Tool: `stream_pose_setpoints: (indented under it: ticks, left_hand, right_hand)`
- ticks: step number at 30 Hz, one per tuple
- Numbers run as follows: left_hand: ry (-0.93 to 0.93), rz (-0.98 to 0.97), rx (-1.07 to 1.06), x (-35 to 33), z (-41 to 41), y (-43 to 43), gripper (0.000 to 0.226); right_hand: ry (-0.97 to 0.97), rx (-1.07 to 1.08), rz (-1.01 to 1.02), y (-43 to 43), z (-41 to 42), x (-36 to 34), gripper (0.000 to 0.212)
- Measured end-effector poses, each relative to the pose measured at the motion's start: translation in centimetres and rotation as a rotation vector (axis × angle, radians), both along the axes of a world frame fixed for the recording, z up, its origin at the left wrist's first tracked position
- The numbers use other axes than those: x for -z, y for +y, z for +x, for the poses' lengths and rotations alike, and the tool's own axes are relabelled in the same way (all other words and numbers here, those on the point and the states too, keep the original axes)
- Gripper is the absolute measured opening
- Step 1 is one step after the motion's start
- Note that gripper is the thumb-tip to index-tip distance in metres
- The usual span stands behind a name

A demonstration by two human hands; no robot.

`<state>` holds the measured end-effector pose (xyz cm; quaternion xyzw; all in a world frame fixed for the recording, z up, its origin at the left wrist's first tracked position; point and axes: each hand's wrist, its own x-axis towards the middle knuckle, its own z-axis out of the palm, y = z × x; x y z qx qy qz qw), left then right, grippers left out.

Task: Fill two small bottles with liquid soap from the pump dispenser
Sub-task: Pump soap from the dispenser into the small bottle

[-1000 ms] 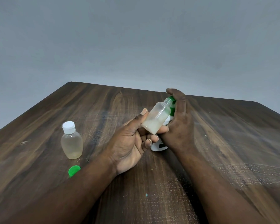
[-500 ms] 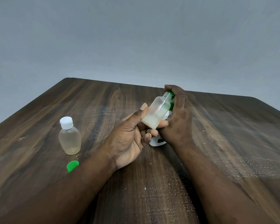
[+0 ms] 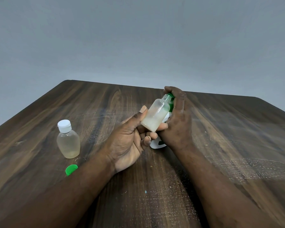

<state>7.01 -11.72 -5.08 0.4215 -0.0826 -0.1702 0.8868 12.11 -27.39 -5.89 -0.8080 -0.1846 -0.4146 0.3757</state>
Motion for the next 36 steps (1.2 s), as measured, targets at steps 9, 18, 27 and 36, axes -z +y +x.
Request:
stream_pose_setpoints:
  ticks: [9,18,27,36]
  left_hand:
    - [-0.015,0.024,-0.011,-0.02,-0.05,0.12,0.057]
    - [-0.066,0.087,-0.064,-0.29,-0.12,0.24,0.056]
    - [-0.061,0.074,-0.046,-0.27,-0.16,0.20,0.057]
    - [-0.069,0.097,-0.028,-0.27,-0.10,0.36,0.059]
  right_hand:
    - [-0.002,0.002,0.000,0.05,0.06,0.15,0.063]
    - [-0.007,-0.012,0.019,-0.03,0.13,0.34,0.078]
    - [-0.028,0.010,0.008,0.05,0.21,0.35,0.070]
    - [-0.039,0.008,0.023,0.14,0.10,0.31,0.070]
